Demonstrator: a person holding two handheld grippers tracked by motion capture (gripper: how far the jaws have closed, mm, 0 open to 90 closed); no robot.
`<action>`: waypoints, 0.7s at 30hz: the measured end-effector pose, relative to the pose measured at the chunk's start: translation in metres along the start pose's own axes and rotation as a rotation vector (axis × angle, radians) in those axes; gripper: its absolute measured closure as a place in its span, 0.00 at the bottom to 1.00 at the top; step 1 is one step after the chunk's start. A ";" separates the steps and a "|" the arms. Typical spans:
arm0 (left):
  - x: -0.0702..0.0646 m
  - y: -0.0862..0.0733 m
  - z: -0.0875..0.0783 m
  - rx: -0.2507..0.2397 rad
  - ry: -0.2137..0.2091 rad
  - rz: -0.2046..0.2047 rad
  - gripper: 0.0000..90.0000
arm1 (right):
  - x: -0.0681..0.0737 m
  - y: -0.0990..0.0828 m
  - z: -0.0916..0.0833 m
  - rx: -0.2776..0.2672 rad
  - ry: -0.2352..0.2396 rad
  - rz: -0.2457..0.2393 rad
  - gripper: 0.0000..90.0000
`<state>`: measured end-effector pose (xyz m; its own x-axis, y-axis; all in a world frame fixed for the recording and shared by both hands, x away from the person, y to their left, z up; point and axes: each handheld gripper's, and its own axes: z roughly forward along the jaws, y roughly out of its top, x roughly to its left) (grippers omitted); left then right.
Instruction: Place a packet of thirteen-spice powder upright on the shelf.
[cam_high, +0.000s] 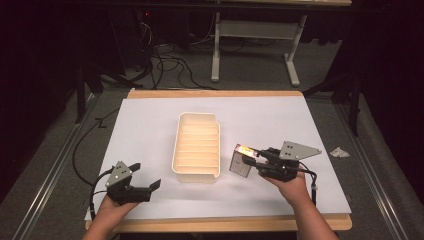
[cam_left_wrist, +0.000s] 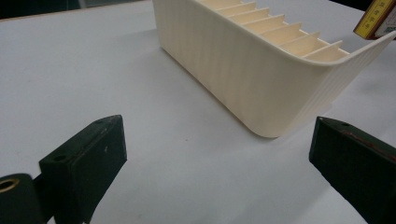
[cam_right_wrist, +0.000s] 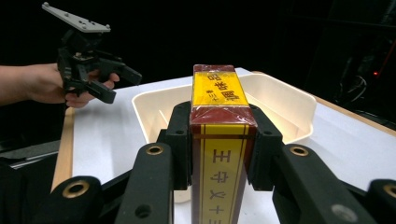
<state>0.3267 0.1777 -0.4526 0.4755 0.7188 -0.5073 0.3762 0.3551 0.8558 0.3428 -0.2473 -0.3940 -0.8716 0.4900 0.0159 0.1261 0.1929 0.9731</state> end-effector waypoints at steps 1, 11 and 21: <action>0.000 0.000 0.000 -0.001 0.000 -0.003 0.05 | 0.000 0.001 0.001 -0.005 0.004 -0.001 0.76; 0.000 0.000 -0.001 -0.005 0.002 -0.005 0.05 | -0.003 0.014 0.015 -0.012 0.060 -0.001 0.76; 0.000 0.000 -0.001 -0.005 0.005 -0.005 0.05 | -0.009 0.025 0.037 0.001 0.105 -0.019 0.76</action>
<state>0.3258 0.1781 -0.4525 0.4693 0.7203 -0.5109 0.3743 0.3617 0.8538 0.3715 -0.2154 -0.3788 -0.9189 0.3940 0.0212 0.1093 0.2024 0.9732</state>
